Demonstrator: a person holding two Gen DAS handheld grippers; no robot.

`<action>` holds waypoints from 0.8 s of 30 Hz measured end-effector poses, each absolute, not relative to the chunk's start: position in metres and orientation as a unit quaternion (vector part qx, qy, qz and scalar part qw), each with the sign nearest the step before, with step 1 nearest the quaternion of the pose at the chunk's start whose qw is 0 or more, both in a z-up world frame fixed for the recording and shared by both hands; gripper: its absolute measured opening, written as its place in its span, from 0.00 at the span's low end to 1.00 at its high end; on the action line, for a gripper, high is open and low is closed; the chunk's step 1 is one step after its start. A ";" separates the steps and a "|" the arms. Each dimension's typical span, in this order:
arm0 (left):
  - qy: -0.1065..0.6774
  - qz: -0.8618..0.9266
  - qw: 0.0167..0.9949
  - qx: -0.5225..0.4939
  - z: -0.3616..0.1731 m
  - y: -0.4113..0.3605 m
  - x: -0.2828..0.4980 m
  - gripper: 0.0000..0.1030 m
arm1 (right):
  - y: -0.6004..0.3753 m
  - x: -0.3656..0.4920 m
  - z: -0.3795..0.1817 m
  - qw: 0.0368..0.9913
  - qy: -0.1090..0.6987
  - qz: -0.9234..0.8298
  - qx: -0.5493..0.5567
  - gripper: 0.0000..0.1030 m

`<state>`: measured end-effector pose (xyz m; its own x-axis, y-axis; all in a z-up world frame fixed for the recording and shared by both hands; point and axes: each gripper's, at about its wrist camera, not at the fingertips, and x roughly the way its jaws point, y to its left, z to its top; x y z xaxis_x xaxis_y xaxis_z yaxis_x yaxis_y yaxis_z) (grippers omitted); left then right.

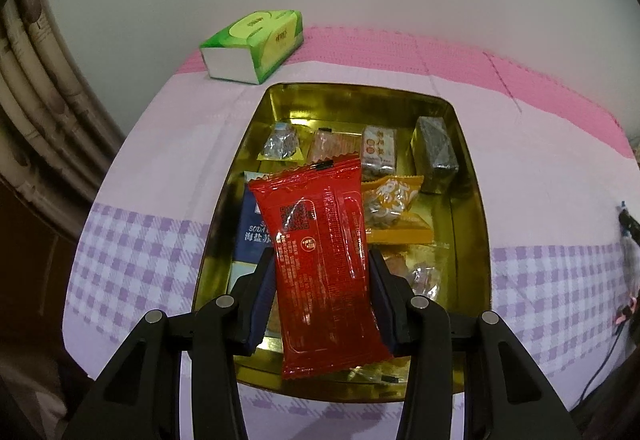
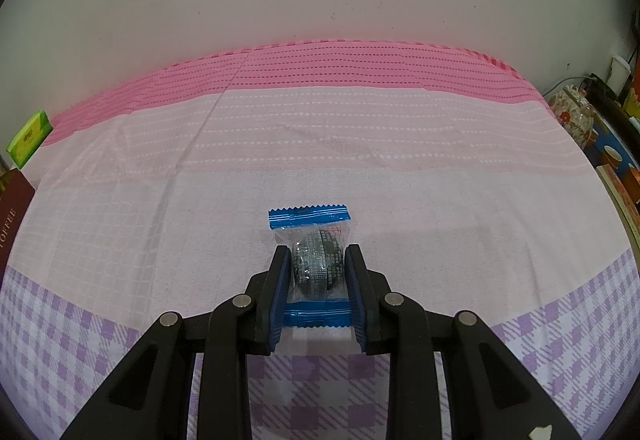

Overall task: Organize snacks
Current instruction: 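Carry the red bag with the left gripper and lower it into the tin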

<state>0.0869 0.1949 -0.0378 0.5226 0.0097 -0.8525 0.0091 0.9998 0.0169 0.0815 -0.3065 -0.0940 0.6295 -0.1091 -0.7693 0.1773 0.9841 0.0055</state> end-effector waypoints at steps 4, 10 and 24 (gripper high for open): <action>0.494 0.000 0.869 0.009 -0.041 0.196 0.088 0.44 | -0.307 0.082 -0.094 0.901 0.424 -0.079 0.040 0.24; 0.502 0.003 0.865 0.010 -0.047 0.195 0.090 0.44 | -0.306 0.082 -0.094 0.901 0.424 -0.079 0.040 0.24; 0.502 0.009 0.864 0.027 -0.047 0.189 0.089 0.45 | -0.306 0.081 -0.094 0.901 0.424 -0.080 0.039 0.24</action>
<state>0.0890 0.1887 -0.0468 0.4961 0.0417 -0.8672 0.0119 0.9984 0.0548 0.0814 -0.3062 -0.0939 0.6281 -0.1103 -0.7703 0.1770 0.9842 0.0034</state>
